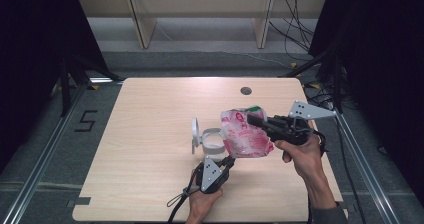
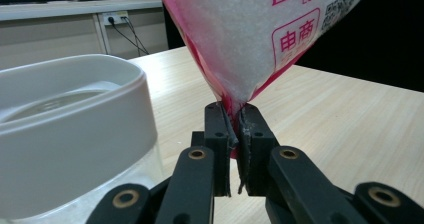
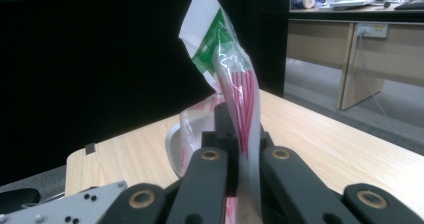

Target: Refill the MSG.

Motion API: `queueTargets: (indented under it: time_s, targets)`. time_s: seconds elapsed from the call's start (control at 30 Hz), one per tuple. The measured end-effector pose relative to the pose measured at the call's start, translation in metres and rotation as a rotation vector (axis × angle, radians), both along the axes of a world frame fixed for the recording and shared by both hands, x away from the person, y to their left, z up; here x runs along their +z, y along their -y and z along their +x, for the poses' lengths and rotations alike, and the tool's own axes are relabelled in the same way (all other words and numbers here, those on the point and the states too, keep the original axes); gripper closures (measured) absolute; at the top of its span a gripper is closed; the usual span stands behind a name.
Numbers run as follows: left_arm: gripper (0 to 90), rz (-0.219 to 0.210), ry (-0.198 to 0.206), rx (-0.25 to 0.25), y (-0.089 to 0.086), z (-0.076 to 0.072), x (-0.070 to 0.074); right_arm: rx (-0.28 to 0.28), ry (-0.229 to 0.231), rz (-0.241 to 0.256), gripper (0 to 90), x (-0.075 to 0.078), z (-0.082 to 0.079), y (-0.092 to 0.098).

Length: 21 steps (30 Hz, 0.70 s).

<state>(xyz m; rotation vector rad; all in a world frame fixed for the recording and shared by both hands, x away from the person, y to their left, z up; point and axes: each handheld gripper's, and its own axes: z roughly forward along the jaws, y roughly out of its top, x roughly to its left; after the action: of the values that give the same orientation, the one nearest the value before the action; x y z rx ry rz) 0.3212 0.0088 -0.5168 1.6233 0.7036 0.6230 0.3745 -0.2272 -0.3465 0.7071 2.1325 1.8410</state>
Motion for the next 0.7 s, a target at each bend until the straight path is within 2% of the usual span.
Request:
queueTargets:
  time_s: [0.07,0.1,0.13,0.17,0.23,0.27,0.33,0.37,0.43,0.5,0.67,0.7]
  targets:
    - [83.9,0.002,0.013,-0.003,-0.0008,0.0003,0.0004,0.004,0.006,0.01,90.0,-0.0015,0.0008,0.0024]
    - [83.9,0.018,0.04,-0.007,-0.0023,0.0021,0.0011,0.0,0.011,0.01,90.0,-0.002,0.0012,0.0039]
    - [83.9,-0.004,0.032,0.0,-0.0017,0.0015,0.0003,0.001,-0.005,0.018,90.0,-0.0028,0.0008,0.0048]
    - [83.9,-0.012,0.044,-0.009,-0.0017,0.0025,0.0002,0.004,-0.001,0.022,90.0,-0.0045,0.0024,0.0059]
    - [84.0,0.011,0.04,-0.001,-0.0034,0.0014,0.0011,-0.009,-0.007,0.011,90.0,-0.0057,0.0027,0.0085]
    - [84.0,0.007,0.033,0.001,-0.0033,0.0013,0.0009,-0.007,-0.005,0.019,90.0,-0.0068,0.0034,0.0086]
    - [84.1,0.004,0.047,-0.008,-0.0029,0.0028,0.0003,-0.013,-0.01,0.011,90.0,-0.007,0.0032,0.0086]
    - [84.1,0.005,0.028,0.0,-0.0024,0.0008,0.0004,-0.016,-0.007,0.007,90.0,-0.0069,0.0031,0.0086]
    - [84.1,0.002,0.026,-0.003,-0.0018,0.0004,0.0002,-0.037,0.01,-0.003,90.0,-0.0065,0.0027,0.0077]
    - [84.0,0.019,0.036,-0.014,-0.0024,0.0008,0.0004,-0.03,-0.011,-0.023,90.0,-0.0054,0.0008,0.0076]
    - [84.0,0.016,0.013,-0.024,-0.001,-0.0016,-0.0014,-0.043,0.009,-0.008,90.0,-0.008,0.002,0.0058]
    - [83.9,0.024,0.019,-0.029,-0.0012,-0.0015,-0.0014,-0.043,-0.019,-0.009,90.0,-0.0081,-0.0001,0.0056]
